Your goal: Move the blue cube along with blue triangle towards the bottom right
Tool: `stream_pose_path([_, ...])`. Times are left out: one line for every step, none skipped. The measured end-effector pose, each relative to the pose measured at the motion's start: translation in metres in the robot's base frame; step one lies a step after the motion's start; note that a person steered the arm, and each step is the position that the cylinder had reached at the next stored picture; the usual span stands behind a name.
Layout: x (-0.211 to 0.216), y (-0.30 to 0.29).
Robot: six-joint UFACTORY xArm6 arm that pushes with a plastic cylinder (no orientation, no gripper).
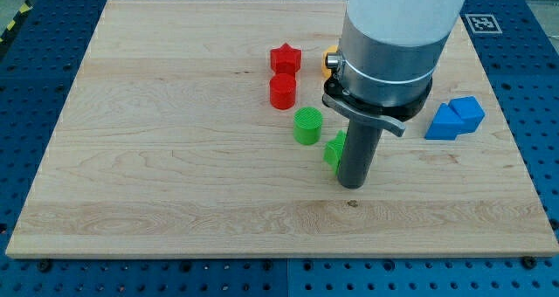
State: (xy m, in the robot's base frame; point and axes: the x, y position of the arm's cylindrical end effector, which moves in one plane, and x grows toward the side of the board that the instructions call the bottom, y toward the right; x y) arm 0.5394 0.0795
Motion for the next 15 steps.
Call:
stream_pose_path([-0.001, 0.006])
stream_pose_path([0.01, 0.037])
stream_pose_path([0.019, 0.088])
stream_pose_path([0.008, 0.13])
stream_pose_path([-0.009, 0.167])
stream_pose_path([-0.031, 0.194])
stream_pose_path([-0.074, 0.201])
stream_pose_path([-0.113, 0.201])
stream_pose_path([-0.115, 0.194])
stream_pose_path([-0.097, 0.177])
stream_pose_path([-0.096, 0.168])
stream_pose_path([-0.098, 0.164])
stream_pose_path([-0.114, 0.144])
stream_pose_path([-0.114, 0.124])
stream_pose_path([-0.114, 0.114])
